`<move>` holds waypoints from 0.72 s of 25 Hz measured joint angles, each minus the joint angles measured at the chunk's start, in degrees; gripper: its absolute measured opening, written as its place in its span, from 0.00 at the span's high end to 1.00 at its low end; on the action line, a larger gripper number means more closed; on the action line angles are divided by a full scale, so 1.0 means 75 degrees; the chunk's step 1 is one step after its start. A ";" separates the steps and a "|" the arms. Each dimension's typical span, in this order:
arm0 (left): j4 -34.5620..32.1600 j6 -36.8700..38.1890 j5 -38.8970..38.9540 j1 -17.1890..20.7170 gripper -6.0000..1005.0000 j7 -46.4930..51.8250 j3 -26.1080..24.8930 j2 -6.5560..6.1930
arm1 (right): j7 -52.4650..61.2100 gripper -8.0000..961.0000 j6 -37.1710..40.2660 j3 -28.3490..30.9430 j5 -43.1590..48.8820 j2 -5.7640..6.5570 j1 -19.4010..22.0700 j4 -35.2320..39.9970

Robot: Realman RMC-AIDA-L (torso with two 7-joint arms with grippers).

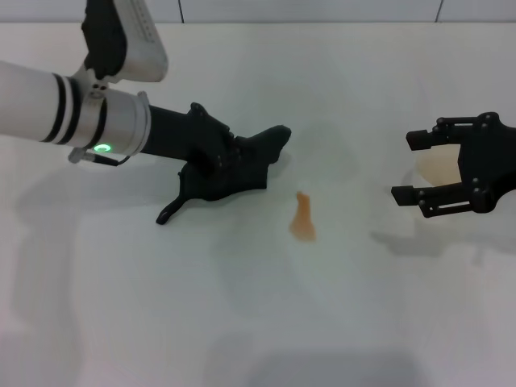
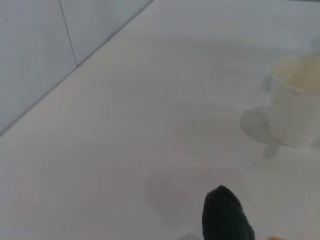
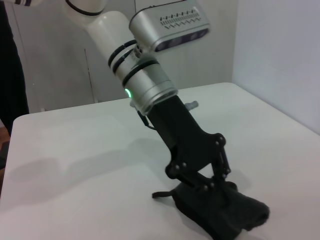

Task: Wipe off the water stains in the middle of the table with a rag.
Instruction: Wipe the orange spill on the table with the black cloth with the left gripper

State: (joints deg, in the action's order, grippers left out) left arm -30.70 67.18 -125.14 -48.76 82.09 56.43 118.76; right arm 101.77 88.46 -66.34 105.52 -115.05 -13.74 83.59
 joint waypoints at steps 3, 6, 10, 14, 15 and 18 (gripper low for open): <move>0.0175 -0.0260 0.0035 -0.0147 0.91 -0.0145 0.0000 0.0021 | 0.0000 0.16 0.0002 0.0008 -0.0001 0.0000 -0.0014 0.0013; 0.0421 -0.0484 0.0118 -0.0308 0.91 -0.0296 0.0000 0.0035 | 0.0000 0.16 0.0010 0.0011 -0.0005 0.0000 -0.0003 0.0063; 0.0805 -0.0639 0.0494 -0.0481 0.91 -0.0634 0.0101 0.0062 | 0.0004 0.16 0.0028 0.0011 -0.0006 0.0000 0.0009 0.0092; 0.1031 -0.0948 0.1289 -0.0515 0.91 -0.0863 0.0889 0.0088 | 0.0012 0.16 0.0036 0.0010 -0.0007 0.0000 -0.0011 0.0108; 0.1052 -0.1045 0.1526 -0.0495 0.91 -0.0881 0.1218 0.0095 | 0.0015 0.16 0.0039 0.0010 -0.0007 0.0000 -0.0011 0.0116; 0.1084 -0.1256 0.2120 -0.0404 0.91 -0.0896 0.1960 0.0104 | 0.0022 0.16 0.0042 -0.0001 -0.0007 0.0000 -0.0008 0.0154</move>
State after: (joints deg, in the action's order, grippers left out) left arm -22.57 57.76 -109.25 -51.79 75.37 71.13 119.54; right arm 101.94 88.77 -66.35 105.46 -115.05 -13.80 84.75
